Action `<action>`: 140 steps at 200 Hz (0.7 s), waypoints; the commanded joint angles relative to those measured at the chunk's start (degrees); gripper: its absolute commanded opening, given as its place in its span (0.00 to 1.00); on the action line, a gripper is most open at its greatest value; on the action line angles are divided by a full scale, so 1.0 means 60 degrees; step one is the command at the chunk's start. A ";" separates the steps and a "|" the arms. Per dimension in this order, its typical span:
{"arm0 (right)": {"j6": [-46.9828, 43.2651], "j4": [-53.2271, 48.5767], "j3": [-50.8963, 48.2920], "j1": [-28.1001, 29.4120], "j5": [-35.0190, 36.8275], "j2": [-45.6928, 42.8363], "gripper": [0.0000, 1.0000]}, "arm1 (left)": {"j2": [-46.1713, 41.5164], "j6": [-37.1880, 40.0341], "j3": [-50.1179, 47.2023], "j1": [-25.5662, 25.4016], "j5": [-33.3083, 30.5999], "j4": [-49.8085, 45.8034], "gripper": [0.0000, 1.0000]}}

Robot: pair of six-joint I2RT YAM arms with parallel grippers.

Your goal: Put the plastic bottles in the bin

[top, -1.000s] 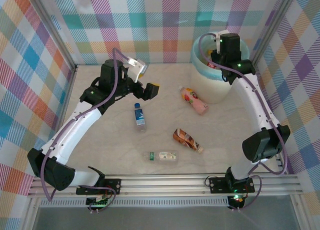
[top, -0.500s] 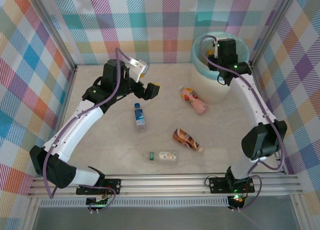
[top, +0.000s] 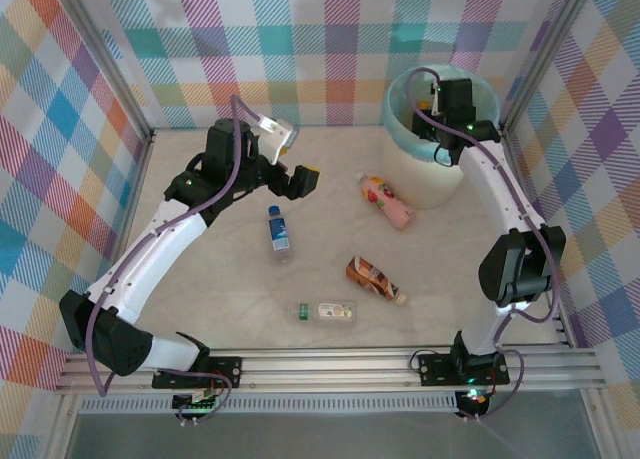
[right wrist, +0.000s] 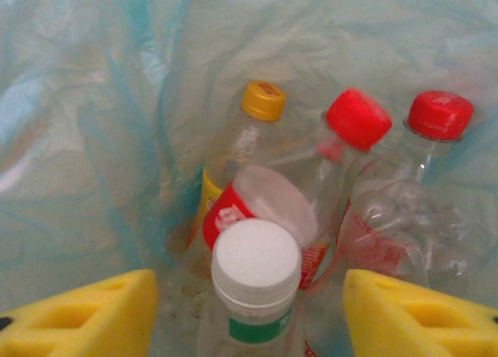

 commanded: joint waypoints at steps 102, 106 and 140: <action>0.0928 -0.0311 0.0145 0.0059 -0.0664 -0.1863 0.80 | 0.0142 -0.0778 0.0126 -0.0068 -0.1910 -0.0272 1.00; 0.0952 -0.0330 0.0159 0.0059 -0.0679 -0.1907 0.80 | 0.0179 -0.0862 0.0151 -0.0067 -0.2036 -0.0330 1.00; 0.1268 -0.0427 0.0096 0.0073 -0.1289 -0.2406 0.79 | 0.0588 -0.1678 0.0571 -0.0059 -0.2668 -0.1671 1.00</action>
